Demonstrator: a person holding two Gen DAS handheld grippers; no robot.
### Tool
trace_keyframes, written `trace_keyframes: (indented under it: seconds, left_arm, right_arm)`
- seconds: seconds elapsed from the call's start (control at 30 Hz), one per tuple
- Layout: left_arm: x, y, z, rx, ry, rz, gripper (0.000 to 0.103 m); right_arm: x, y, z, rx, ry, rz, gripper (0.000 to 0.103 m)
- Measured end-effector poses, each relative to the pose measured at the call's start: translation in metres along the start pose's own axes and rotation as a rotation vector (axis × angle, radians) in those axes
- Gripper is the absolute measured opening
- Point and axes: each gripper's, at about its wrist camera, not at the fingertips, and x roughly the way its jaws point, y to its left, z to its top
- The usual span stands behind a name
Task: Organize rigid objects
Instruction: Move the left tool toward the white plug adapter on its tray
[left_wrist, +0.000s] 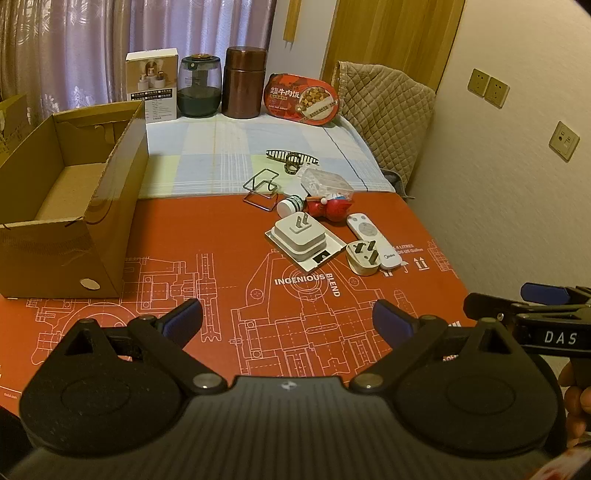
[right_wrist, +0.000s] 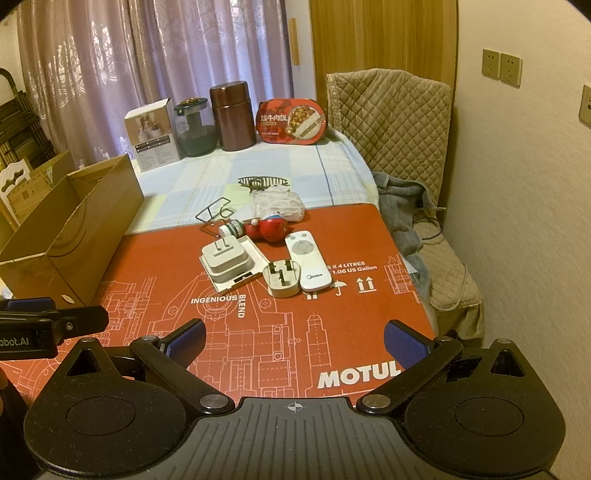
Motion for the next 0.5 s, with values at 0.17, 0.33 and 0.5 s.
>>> trace_keyframes:
  seconds: [0.17,0.33,0.5]
  left_arm:
    - [0.0002,-0.0001,0.0003,0.001,0.0,-0.001,0.097]
    - [0.0023,-0.0006,0.0009,0.009,0.002,0.0,0.097]
    - [0.0065,-0.001,0.0005,0.025,0.005,0.003,0.097]
  right_arm:
    - [0.0009,0.0002,-0.0002,-0.001,0.001,0.0,0.1]
    - [0.002,0.0008,-0.0002,-0.001,0.001,-0.001,0.1]
    - [0.0049,-0.0022,0.0016,0.004,0.002,-0.003,0.1]
